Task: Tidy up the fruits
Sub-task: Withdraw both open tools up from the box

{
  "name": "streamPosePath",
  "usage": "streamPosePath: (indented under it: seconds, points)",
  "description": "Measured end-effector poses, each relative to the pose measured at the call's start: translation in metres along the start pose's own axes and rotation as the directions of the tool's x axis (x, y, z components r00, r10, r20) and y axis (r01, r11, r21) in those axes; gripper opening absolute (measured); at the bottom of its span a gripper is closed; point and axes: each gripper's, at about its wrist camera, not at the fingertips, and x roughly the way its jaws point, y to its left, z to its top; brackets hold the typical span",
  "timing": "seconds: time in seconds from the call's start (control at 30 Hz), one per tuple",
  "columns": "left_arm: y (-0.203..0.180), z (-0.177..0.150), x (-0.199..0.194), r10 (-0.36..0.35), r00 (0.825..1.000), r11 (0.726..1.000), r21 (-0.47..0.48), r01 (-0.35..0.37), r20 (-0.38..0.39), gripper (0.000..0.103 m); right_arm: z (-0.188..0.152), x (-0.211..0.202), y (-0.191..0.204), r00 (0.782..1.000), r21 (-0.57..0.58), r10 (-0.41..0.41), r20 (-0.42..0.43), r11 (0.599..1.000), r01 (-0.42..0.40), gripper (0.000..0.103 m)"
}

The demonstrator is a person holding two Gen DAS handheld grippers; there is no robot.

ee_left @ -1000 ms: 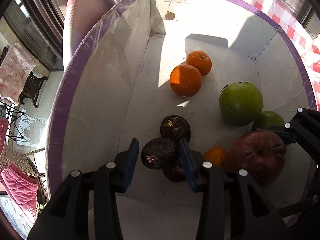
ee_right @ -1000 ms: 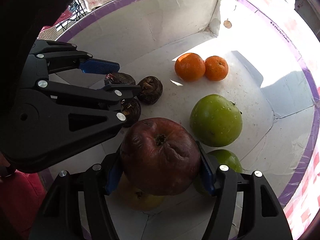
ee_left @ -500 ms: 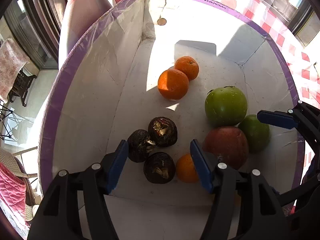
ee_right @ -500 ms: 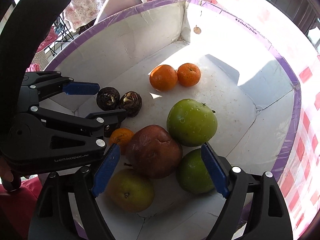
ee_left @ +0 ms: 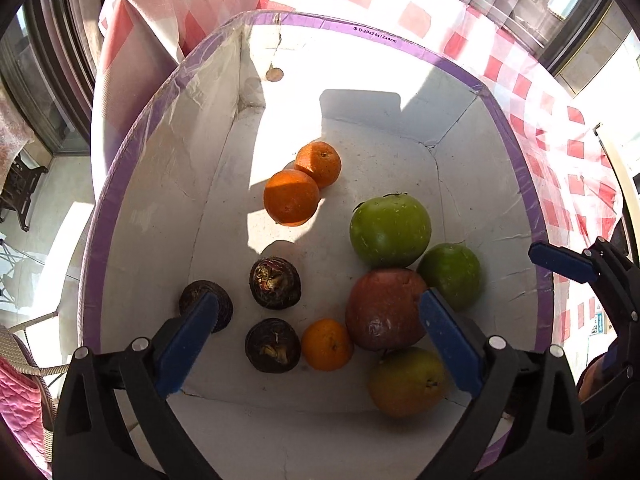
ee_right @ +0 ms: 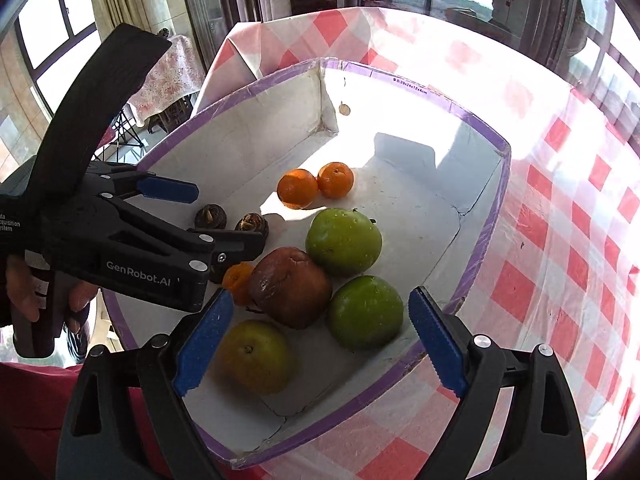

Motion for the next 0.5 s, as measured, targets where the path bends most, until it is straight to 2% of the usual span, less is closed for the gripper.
streamPosePath:
  seconds: [0.13,0.2,0.3,0.4,0.5]
  points:
    - [-0.004,0.018,0.001,0.060,0.998,0.998,0.012,-0.060,0.010,0.101,-0.007,-0.005,-0.001,0.999,-0.011,0.035,0.009,0.999,-0.035,0.087]
    - [-0.006,0.028,0.007,0.100,0.995,0.994,0.036,-0.099,-0.016,0.101,-0.007,-0.009,0.001,0.998,-0.016,0.059,0.010,0.998,-0.059,0.087]
    - [-0.008,0.045,0.012,0.163,0.986,0.985,0.063,-0.160,-0.040,0.101,-0.002,-0.008,-0.003,0.995,0.035,0.104,-0.001,0.994,-0.104,0.087]
    - [-0.012,0.058,0.006,0.166,0.986,0.981,0.097,-0.166,0.014,0.101,0.002,-0.008,-0.002,0.991,0.072,0.136,0.012,0.988,-0.136,0.087]
    - [-0.012,0.062,-0.001,0.108,0.993,0.983,0.146,-0.114,0.047,0.101,0.004,-0.002,0.004,0.993,0.093,0.122,-0.001,0.988,-0.121,0.087]
